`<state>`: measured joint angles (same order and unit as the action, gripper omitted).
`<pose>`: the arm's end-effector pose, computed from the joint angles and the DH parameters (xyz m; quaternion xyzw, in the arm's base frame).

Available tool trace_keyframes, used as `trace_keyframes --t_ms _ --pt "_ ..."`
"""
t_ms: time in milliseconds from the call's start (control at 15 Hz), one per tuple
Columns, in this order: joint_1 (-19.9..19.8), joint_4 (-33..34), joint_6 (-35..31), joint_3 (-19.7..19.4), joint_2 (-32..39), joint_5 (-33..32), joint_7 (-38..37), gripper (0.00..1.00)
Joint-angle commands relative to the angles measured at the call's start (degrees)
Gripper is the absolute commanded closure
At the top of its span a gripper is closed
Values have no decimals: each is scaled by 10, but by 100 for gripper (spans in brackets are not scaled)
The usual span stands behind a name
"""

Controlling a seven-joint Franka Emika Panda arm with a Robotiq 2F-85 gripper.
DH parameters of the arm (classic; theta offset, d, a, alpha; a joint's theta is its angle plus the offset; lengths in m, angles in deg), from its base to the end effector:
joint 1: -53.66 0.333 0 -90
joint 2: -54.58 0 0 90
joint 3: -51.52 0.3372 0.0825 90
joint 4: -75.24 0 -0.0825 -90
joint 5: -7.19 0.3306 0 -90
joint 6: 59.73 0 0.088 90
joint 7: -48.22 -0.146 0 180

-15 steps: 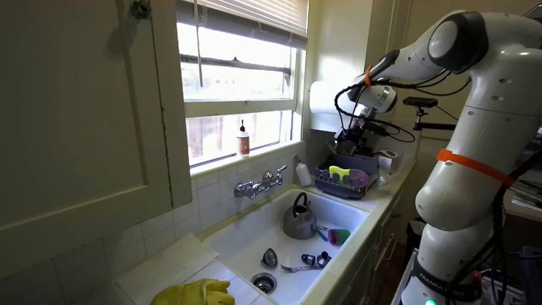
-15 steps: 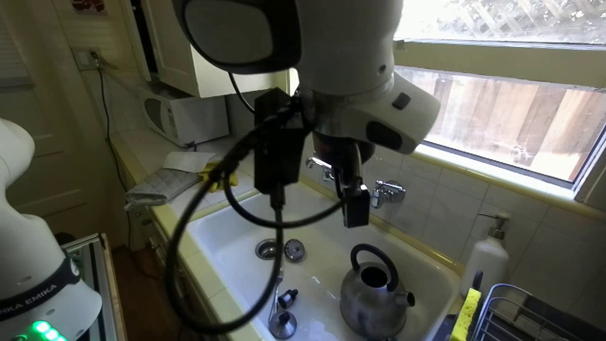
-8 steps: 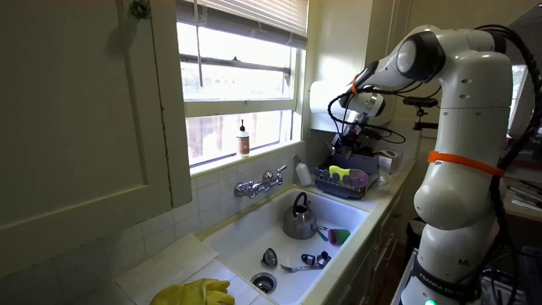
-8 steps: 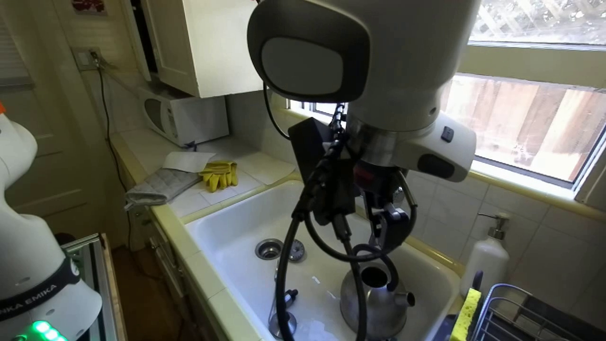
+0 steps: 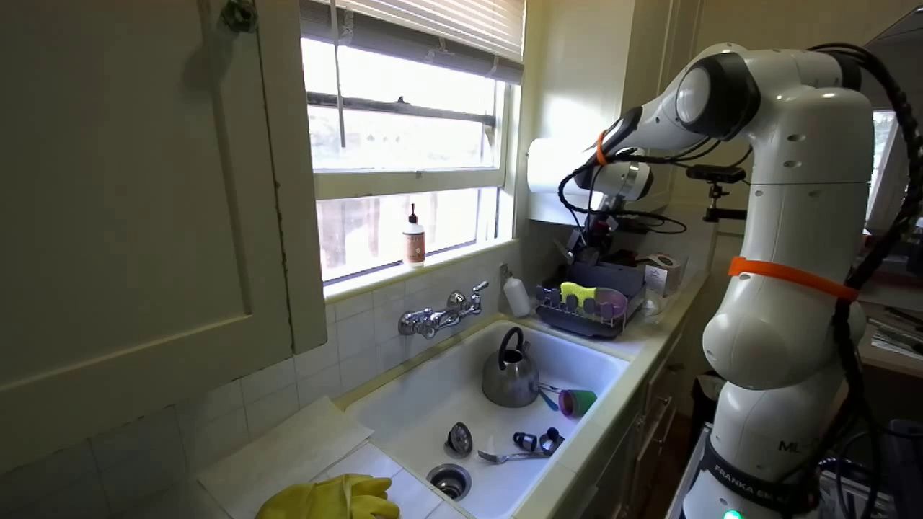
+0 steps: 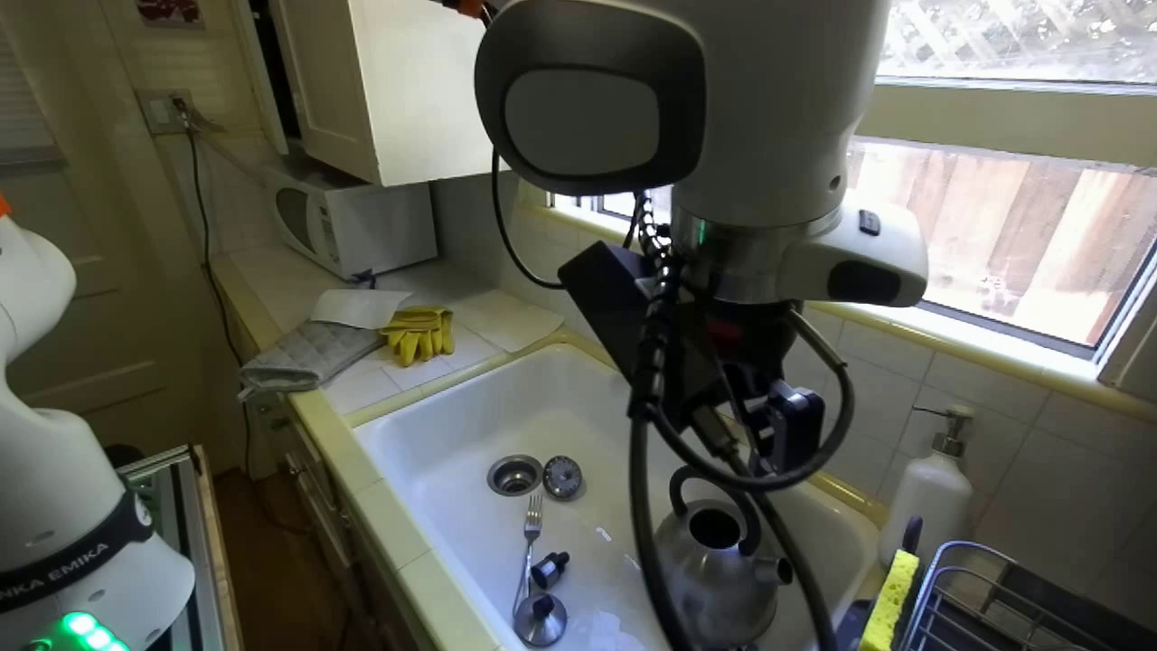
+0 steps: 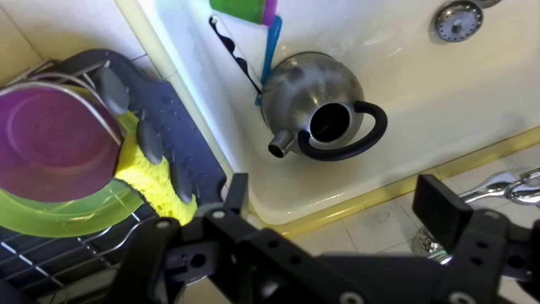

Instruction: Use the yellow sponge to scrub the kettle.

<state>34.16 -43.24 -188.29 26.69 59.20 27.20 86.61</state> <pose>0.3988 -0.3562 0.4203 -0.9793 0.1506 -0.1215 0.0590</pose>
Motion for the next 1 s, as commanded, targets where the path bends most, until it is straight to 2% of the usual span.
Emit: trace_keyframes --t_ms 0,333,467,733,933 --pt "-27 -19 -84 20 16 -14 104 0" --pt "-68 -10 -150 52 59 84 295 0" --pt "-81 1 -164 63 81 106 335 0" --pt "-101 22 -189 83 118 113 360 0" --pt "-106 37 -234 94 148 102 318 0"
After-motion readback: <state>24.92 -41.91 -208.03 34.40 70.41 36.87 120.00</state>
